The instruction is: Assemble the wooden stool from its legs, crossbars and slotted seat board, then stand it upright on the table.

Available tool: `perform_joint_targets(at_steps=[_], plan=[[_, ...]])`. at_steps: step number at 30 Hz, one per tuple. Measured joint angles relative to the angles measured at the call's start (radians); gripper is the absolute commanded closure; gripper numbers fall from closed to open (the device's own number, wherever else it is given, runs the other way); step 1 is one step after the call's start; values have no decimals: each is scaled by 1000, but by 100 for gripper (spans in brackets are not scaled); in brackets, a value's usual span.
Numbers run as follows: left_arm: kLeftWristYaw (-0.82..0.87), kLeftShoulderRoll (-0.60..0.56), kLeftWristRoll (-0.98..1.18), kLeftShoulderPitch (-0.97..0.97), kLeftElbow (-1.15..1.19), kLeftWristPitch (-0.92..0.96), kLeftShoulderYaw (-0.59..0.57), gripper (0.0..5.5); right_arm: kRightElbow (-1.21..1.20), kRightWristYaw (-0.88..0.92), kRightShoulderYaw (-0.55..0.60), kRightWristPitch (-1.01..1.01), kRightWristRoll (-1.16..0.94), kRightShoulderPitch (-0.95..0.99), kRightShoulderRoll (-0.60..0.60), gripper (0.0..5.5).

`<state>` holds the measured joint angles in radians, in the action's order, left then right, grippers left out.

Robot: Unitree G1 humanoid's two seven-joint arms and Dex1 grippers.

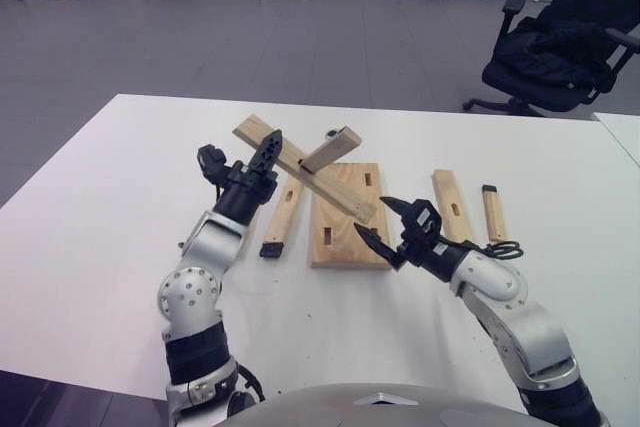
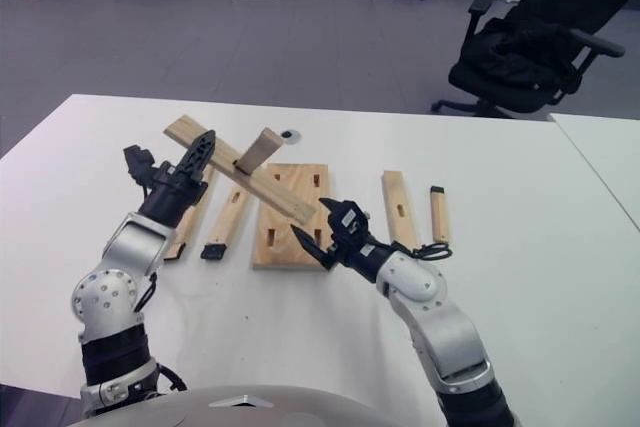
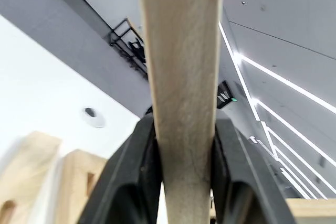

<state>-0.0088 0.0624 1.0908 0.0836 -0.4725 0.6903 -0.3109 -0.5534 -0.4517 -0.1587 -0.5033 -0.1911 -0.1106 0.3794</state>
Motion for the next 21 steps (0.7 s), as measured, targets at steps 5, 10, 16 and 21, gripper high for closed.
perform_joint_targets(at_steps=[5,10,16,21], plan=[[68,-27,1,-166,-123,-1,12,448,120,53,28,22,86,-16,20,168],[86,-37,-56,-170,-116,-73,16,448,264,88,-62,77,246,-9,61,168],[83,-44,-154,-185,-90,-134,61,448,264,85,-119,106,275,-4,37,168],[49,-69,-217,-212,-90,-199,79,448,254,74,-142,107,275,-12,23,168]])
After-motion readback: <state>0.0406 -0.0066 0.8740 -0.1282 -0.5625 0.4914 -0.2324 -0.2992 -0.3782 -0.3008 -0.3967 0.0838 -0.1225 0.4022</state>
